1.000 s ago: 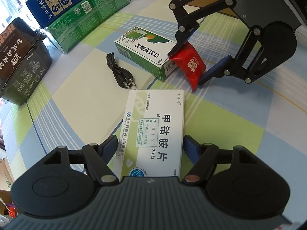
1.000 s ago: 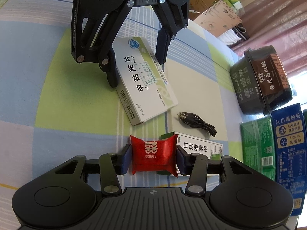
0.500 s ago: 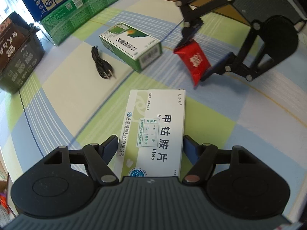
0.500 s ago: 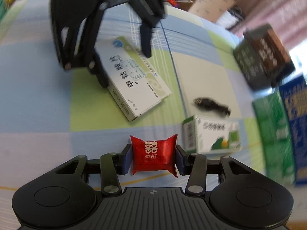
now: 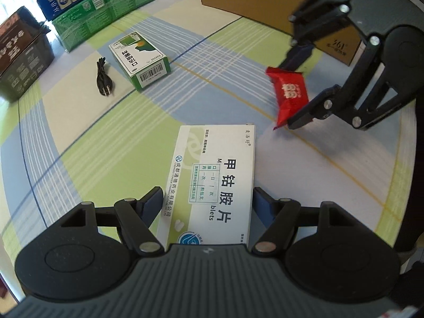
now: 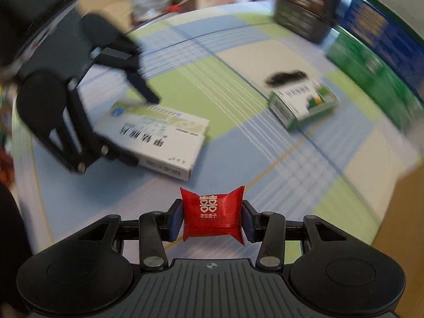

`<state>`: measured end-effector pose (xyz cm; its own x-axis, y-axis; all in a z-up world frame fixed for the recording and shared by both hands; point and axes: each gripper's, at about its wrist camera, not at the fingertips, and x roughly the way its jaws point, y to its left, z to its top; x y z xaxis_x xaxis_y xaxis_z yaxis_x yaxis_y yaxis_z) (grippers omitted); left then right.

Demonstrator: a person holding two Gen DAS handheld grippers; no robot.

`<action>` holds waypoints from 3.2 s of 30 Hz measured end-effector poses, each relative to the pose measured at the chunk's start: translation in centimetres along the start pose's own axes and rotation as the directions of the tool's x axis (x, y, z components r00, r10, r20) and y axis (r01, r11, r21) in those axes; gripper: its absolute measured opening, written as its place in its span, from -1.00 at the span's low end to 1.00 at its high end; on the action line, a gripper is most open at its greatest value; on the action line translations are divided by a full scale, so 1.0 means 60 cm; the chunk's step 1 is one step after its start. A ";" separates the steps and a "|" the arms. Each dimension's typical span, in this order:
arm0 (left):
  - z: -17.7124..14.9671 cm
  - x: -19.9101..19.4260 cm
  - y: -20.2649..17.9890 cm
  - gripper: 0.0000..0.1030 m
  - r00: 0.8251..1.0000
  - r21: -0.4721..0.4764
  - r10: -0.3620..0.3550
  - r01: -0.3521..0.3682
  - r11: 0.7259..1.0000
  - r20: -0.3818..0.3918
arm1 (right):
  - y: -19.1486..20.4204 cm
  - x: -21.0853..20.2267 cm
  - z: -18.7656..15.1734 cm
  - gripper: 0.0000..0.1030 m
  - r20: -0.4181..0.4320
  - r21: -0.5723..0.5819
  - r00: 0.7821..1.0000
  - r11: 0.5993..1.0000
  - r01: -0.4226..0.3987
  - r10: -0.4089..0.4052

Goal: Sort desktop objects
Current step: 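Lift the medicine box and red candy and carry both toward the cardboard box, then lower both items into the cardboard box and open both grippers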

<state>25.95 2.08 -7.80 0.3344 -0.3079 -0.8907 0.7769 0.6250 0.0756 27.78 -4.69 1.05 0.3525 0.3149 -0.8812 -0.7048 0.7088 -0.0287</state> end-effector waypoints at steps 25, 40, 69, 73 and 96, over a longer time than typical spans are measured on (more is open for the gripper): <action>0.023 -0.109 -0.123 0.34 0.987 -0.358 0.157 -0.135 0.924 0.035 | 0.018 -0.178 -0.103 -0.17 0.179 0.371 0.977 0.928 0.045 -0.118; 0.046 -0.159 -0.200 0.34 0.982 -0.437 0.166 -0.109 0.893 0.095 | 0.003 -0.262 -0.155 -0.17 0.229 0.453 0.951 0.888 0.082 -0.205; 0.207 -0.160 -0.384 0.34 0.971 -0.303 0.056 0.018 0.953 0.233 | -0.104 -0.413 -0.320 -0.17 0.199 0.657 0.886 0.728 0.197 -0.419; 0.229 -0.156 -0.394 0.34 0.969 -0.289 0.045 0.028 0.957 0.243 | -0.119 -0.422 -0.330 -0.17 0.199 0.671 0.878 0.714 0.201 -0.435; 0.370 -0.105 -0.408 0.34 0.962 -0.311 0.042 0.046 0.949 0.270 | -0.247 -0.426 -0.335 -0.17 0.198 0.688 0.863 0.692 0.216 -0.466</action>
<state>16.67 -27.19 5.88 0.4979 -0.4639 -0.7327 0.5870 0.8022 -0.1090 16.86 -35.91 14.53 0.7541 0.0663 -0.6534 0.0120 0.9933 0.1147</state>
